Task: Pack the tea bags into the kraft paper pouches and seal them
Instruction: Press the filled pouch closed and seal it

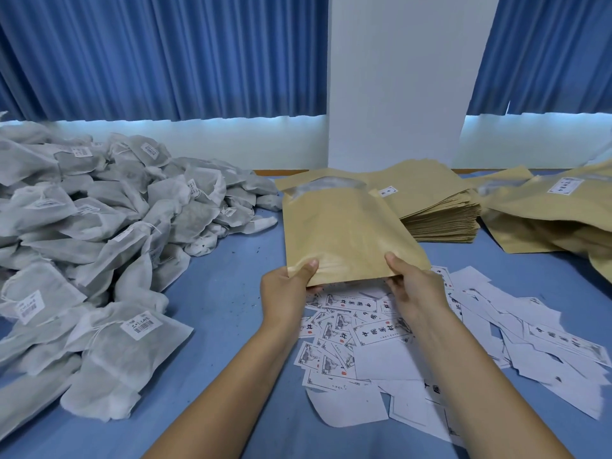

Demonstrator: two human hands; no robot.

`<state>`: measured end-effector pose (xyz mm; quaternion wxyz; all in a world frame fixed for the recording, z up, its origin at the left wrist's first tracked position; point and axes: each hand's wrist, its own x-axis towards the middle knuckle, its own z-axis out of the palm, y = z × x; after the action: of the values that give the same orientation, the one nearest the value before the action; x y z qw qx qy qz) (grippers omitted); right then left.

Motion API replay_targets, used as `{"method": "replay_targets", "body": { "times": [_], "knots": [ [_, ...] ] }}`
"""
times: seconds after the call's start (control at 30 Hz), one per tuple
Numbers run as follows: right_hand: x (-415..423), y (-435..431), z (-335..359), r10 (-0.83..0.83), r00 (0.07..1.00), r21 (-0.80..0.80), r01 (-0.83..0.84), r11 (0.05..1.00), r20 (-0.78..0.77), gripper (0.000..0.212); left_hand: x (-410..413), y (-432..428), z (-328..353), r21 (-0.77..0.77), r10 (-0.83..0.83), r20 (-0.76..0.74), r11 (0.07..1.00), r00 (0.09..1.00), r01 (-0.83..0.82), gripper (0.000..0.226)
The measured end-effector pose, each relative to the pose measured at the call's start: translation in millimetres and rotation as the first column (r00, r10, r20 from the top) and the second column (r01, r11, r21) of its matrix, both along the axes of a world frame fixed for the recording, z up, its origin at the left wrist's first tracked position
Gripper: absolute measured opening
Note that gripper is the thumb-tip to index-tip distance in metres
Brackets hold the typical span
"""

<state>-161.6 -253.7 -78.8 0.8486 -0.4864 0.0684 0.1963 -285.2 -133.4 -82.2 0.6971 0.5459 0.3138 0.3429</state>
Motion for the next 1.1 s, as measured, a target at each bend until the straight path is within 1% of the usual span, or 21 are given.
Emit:
{"method": "replay_targets", "body": {
  "times": [0.03, 0.1, 0.2, 0.27, 0.33, 0.4, 0.47, 0.5, 0.53, 0.57, 0.6, 0.67, 0.73, 0.8, 0.87, 0.9, 0.93, 0.97, 1.03, 1.1],
  "knots": [
    [1.1, -1.1, -0.7, 0.002, 1.0, -0.008, -0.002, 1.0, 0.0, 0.034, -0.2, -0.2, -0.3, 0.007, -0.003, -0.006, 1.0, 1.0, 0.003, 0.014],
    [2.9, -2.0, -2.4, 0.022, 1.0, -0.022, -0.022, 0.999, -0.012, 0.03, 0.5, -1.7, -1.3, 0.015, 0.0, -0.018, 1.0, 1.0, 0.0, 0.014],
    [5.5, -5.9, -0.9, -0.005, 1.0, -0.017, 0.004, 1.0, -0.03, 0.009, 0.0, 0.1, -0.5, -0.011, 0.019, 0.008, 1.0, 1.0, -0.019, 0.01],
    [8.1, -8.4, -0.8, -0.05, 0.999, -0.063, 0.049, 0.997, -0.012, 0.012, -1.0, 3.1, 0.0, -0.035, 0.03, 0.027, 0.999, 0.999, -0.029, 0.009],
    [8.1, -9.4, -0.4, -0.075, 0.997, -0.086, 0.075, 0.993, -0.002, 0.015, -1.2, 4.0, -0.8, -0.027, 0.027, 0.013, 0.999, 1.0, -0.026, 0.009],
    [7.2, -9.2, 0.2, -0.079, 0.997, -0.051, 0.078, 0.996, -0.016, 0.013, 0.1, 3.2, -3.1, -0.004, 0.041, -0.005, 0.999, 0.999, -0.041, 0.014],
    [-1.1, -4.7, 2.3, -0.025, 0.998, 0.056, 0.028, 0.998, -0.052, 0.011, 2.3, 0.8, -6.3, 0.054, 0.054, -0.042, 0.997, 0.998, -0.052, 0.021],
    [-7.9, 0.4, 1.7, 0.029, 0.999, 0.094, -0.025, 0.995, -0.046, 0.016, 3.7, -3.0, -7.7, 0.077, 0.044, -0.058, 0.996, 0.997, -0.04, 0.022],
    [-16.7, 6.7, 0.1, 0.098, 0.995, 0.099, -0.096, 0.99, -0.014, 0.022, 4.8, -8.3, -8.8, 0.085, 0.016, -0.056, 0.996, 0.998, -0.011, 0.021],
    [-25.9, 13.0, -2.0, 0.17, 0.985, 0.064, -0.172, 0.983, 0.036, 0.022, 6.0, -14.1, -9.8, 0.075, -0.024, -0.039, 0.997, 0.999, 0.027, 0.017],
    [-34.8, 18.3, -3.5, 0.225, 0.972, 0.004, -0.225, 0.974, 0.075, 0.018, 6.7, -19.1, -11.1, 0.059, -0.061, -0.018, 0.996, 0.998, 0.062, 0.013],
    [-43.2, 24.6, -4.4, 0.25, 0.963, -0.087, -0.241, 0.967, 0.105, 0.01, 8.0, -24.5, -13.1, 0.049, -0.107, 0.0, 0.993, 0.994, 0.107, 0.012],
    [-40.3, 23.8, -3.2, 0.243, 0.964, -0.071, -0.236, 0.969, 0.105, 0.01, 8.8, -24.7, -12.8, 0.075, -0.129, -0.017, 0.989, 0.991, 0.13, 0.011],
    [-29.1, 19.3, -2.9, 0.195, 0.979, -0.004, -0.195, 0.981, 0.063, 0.024, 8.6, -22.1, -9.6, 0.102, -0.125, -0.038, 0.987, 0.991, 0.128, 0.011],
    [-11.1, 9.9, -3.7, 0.069, 0.998, 0.037, -0.07, 0.997, 0.012, 0.039, 5.6, -16.9, -8.1, 0.122, -0.108, -0.051, 0.986, 0.993, 0.114, 0.013],
    [-1.6, 3.3, -3.8, 0.014, 1.0, 0.043, -0.013, 0.999, -0.018, 0.041, 3.9, -14.1, -8.5, 0.132, -0.105, -0.057, 0.985, 0.993, 0.112, 0.015],
    [6.6, -3.7, -2.8, -0.016, 0.999, 0.034, 0.017, 0.999, -0.042, 0.041, 2.5, -12.3, -8.4, 0.141, -0.106, -0.06, 0.984, 0.993, 0.114, 0.016],
    [13.4, -10.2, -2.2, -0.025, 0.998, 0.015, 0.026, 1.0, -0.054, 0.035, 1.6, -11.1, -8.1, 0.148, -0.106, -0.062, 0.982, 0.992, 0.115, 0.017],
    [22.7, -17.2, -5.3, -0.076, 0.996, -0.041, 0.074, 0.996, -0.044, 0.018, 2.9, -9.1, -8.4, 0.153, -0.086, -0.06, 0.984, 0.994, 0.094, 0.017],
    [28.5, -22.4, -8.2, -0.198, 0.979, -0.15, 0.203, 0.968, 0.053, 0.015, 4.1, -1.4, -10.3, 0.148, -0.025, -0.052, 0.988, 0.998, 0.032, 0.02]
  ]
}}
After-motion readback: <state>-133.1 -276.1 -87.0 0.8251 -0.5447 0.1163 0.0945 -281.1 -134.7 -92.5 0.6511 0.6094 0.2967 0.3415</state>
